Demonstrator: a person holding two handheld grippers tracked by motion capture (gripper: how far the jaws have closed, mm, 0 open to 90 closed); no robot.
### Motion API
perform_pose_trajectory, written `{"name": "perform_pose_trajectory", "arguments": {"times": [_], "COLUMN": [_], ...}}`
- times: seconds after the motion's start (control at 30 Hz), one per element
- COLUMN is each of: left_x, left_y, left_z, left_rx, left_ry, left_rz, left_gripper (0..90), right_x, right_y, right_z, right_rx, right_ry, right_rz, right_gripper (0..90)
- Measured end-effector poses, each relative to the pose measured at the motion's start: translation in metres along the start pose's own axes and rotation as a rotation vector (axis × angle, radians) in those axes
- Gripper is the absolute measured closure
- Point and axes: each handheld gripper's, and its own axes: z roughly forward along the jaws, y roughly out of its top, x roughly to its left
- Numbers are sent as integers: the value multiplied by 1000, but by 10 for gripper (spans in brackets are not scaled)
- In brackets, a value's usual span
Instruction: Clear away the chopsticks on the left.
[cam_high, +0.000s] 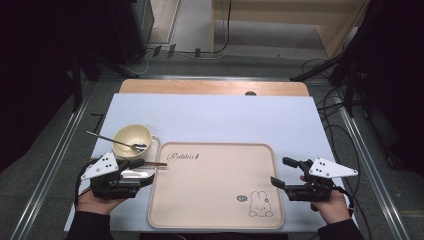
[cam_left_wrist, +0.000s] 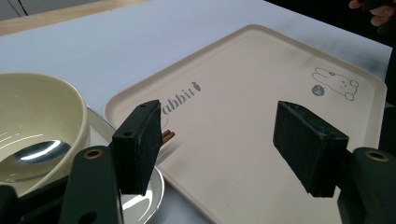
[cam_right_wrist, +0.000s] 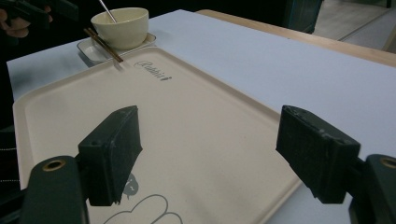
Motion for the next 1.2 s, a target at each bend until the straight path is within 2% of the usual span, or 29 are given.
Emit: {"name": "perform_pose_trajectory", "arguments": {"times": [0.83,1.2], "left_x": [2,4], "left_y": [-1,-2], "left_z": [-1,-2], "left_rx": [10,41], "left_ry": [-6,20], "left_rz": [-26,-46], "left_gripper": [326,327], "right_x": [0,0], "right_y": [0,-1], "right_z": [0,1], "right_rx": [5,16], "right_ry": [2,-1], "right_rz": [1,-4], "right_gripper": [219,219]}}
